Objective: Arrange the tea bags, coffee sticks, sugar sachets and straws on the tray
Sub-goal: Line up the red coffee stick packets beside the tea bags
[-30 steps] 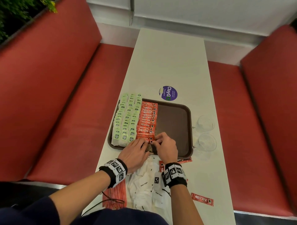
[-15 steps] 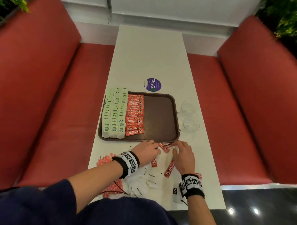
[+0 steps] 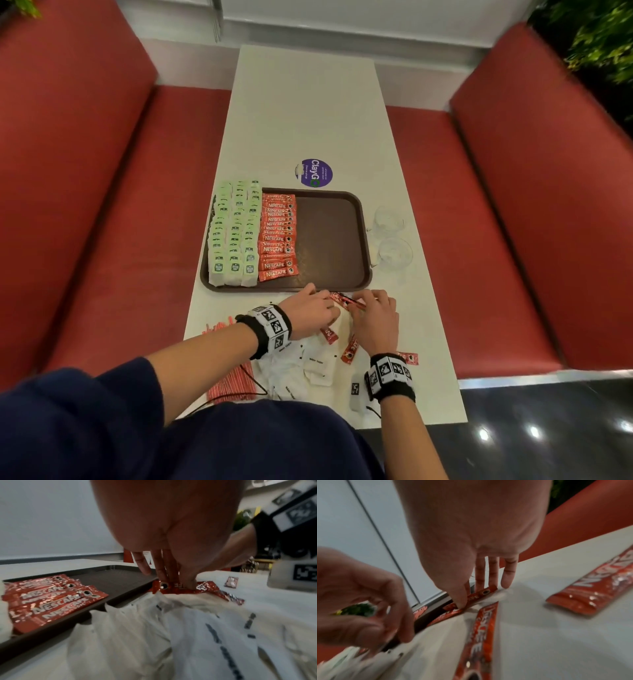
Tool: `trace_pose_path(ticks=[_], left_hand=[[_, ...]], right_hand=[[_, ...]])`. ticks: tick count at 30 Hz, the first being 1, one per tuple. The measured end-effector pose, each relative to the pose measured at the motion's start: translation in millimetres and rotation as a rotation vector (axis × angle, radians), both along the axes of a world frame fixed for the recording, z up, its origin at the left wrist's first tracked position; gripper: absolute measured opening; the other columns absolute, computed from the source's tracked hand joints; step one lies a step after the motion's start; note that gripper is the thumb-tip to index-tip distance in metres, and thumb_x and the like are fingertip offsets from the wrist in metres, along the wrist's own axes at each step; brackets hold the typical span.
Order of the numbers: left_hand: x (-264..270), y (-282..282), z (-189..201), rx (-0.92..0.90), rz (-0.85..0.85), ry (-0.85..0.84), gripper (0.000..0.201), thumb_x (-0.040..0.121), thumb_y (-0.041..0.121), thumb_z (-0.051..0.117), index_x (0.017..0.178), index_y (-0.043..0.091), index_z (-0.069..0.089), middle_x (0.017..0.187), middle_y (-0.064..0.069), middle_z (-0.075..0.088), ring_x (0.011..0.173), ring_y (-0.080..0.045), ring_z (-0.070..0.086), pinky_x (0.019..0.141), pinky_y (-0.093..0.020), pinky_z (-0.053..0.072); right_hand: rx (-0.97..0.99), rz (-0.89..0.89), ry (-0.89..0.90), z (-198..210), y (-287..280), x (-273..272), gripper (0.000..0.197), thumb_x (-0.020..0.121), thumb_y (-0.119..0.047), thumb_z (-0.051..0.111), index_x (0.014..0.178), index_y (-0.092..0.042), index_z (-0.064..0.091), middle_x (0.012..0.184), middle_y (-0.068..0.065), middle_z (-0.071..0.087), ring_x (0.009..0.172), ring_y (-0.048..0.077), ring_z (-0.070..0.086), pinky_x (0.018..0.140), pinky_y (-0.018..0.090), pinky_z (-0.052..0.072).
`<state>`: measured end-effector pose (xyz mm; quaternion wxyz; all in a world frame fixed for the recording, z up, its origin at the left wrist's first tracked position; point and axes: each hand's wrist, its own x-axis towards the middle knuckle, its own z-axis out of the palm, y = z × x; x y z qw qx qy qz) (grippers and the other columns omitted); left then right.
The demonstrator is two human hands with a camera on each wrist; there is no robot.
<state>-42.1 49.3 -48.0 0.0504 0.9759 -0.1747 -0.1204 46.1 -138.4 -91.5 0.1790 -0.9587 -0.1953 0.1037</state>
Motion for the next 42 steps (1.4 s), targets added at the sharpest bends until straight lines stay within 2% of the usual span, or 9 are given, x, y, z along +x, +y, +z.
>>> trace_pose_path(ticks=[5, 9, 17, 21, 25, 27, 31, 36, 42], left_hand=[[-13.8, 29.8, 18.9, -0.43, 0.278, 0.013, 0.005, 0.111, 0.031, 0.053, 0.108, 0.031, 0.05, 0.099, 0.01, 0.065, 0.096, -0.013, 0.055, 0.099, -0.042, 0.039], [-30.0, 50.6, 26.7, -0.782, 0.404, -0.065, 0.01, 0.105, 0.015, 0.066, 0.106, 0.025, 0.066, 0.095, 0.014, 0.071, 0.089, -0.006, 0.067, 0.082, -0.031, 0.055], [-50.5, 67.1, 31.0, -0.919, 0.753, -0.073, 0.029, 0.104, 0.005, 0.063, 0.107, 0.027, 0.083, 0.108, 0.012, 0.073, 0.096, -0.005, 0.068, 0.082, -0.015, 0.052], [-52.8, 63.9, 40.5, -0.895, 0.783, -0.022, 0.016, 0.106, 0.026, 0.067, 0.112, 0.027, 0.081, 0.113, 0.012, 0.071, 0.098, 0.001, 0.067, 0.085, -0.018, 0.053], [-41.1, 39.4, 63.9, -1.146, 0.715, 0.089, 0.03, 0.108, 0.045, 0.06, 0.111, 0.019, 0.076, 0.106, 0.004, 0.07, 0.092, -0.009, 0.078, 0.082, -0.03, 0.06], [-32.6, 26.1, 77.8, -1.3, 0.743, 0.139, 0.034, 0.11, 0.04, 0.058, 0.112, 0.009, 0.073, 0.1, 0.007, 0.075, 0.092, -0.012, 0.078, 0.083, -0.031, 0.062], [-22.0, 25.8, 83.6, -1.501, 0.869, 0.128, 0.032, 0.113, 0.029, 0.054, 0.12, 0.004, 0.072, 0.111, -0.022, 0.076, 0.094, -0.028, 0.076, 0.084, -0.039, 0.065], [-30.7, 45.4, 81.9, -1.564, 0.981, -0.001, 0.028, 0.114, 0.019, 0.053, 0.122, 0.001, 0.072, 0.112, -0.012, 0.081, 0.096, -0.03, 0.079, 0.087, -0.039, 0.065], [-42.4, 62.1, 74.9, -1.522, 1.058, -0.144, 0.028, 0.109, 0.025, 0.063, 0.117, 0.0, 0.07, 0.097, -0.016, 0.081, 0.079, -0.03, 0.079, 0.077, -0.037, 0.066]], right_hand=[[-0.018, 0.02, -0.04, -4.9, 7.8, -2.3, 0.036, 0.096, -0.061, 0.068, 0.119, -0.034, 0.069, 0.122, -0.008, 0.063, 0.114, 0.022, 0.054, 0.093, 0.045, 0.051], [0.03, 0.068, -0.006, -3.4, 17.7, -4.3, 0.018, 0.101, -0.041, 0.067, 0.114, -0.03, 0.072, 0.117, -0.006, 0.069, 0.106, 0.024, 0.056, 0.088, 0.045, 0.048], [-0.156, 0.146, 0.006, 12.2, 9.0, -8.9, 0.02, 0.109, -0.036, 0.053, 0.108, -0.023, 0.069, 0.105, -0.001, 0.068, 0.099, 0.025, 0.064, 0.086, 0.045, 0.052], [0.232, 0.022, 0.189, 51.4, 0.9, -18.9, 0.018, 0.105, -0.043, 0.067, 0.107, -0.026, 0.074, 0.099, -0.01, 0.071, 0.088, 0.012, 0.07, 0.081, 0.039, 0.061], [0.526, 0.064, 0.071, 88.1, 24.4, -40.4, 0.006, 0.102, -0.034, 0.076, 0.099, -0.032, 0.071, 0.09, -0.013, 0.069, 0.079, 0.006, 0.071, 0.072, 0.027, 0.058], [0.54, 0.107, -0.057, 96.0, 37.3, -46.0, 0.008, 0.099, -0.027, 0.079, 0.1, -0.029, 0.072, 0.091, -0.011, 0.066, 0.081, 0.004, 0.066, 0.074, 0.016, 0.051], [0.67, 0.112, -0.072, 107.9, 51.8, -51.6, 0.018, 0.093, -0.021, 0.087, 0.11, -0.02, 0.08, 0.101, -0.005, 0.066, 0.089, 0.001, 0.067, 0.079, 0.006, 0.048], [0.77, 0.007, 0.173, 120.1, 56.5, -54.7, 0.039, 0.087, -0.041, 0.091, 0.122, -0.031, 0.077, 0.11, -0.01, 0.073, 0.09, 0.006, 0.076, 0.081, 0.023, 0.063], [0.947, -0.027, 0.636, 118.6, 62.5, -56.8, 0.022, 0.096, -0.02, 0.085, 0.113, -0.013, 0.075, 0.102, 0.01, 0.081, 0.095, 0.032, 0.08, 0.093, 0.056, 0.065]])
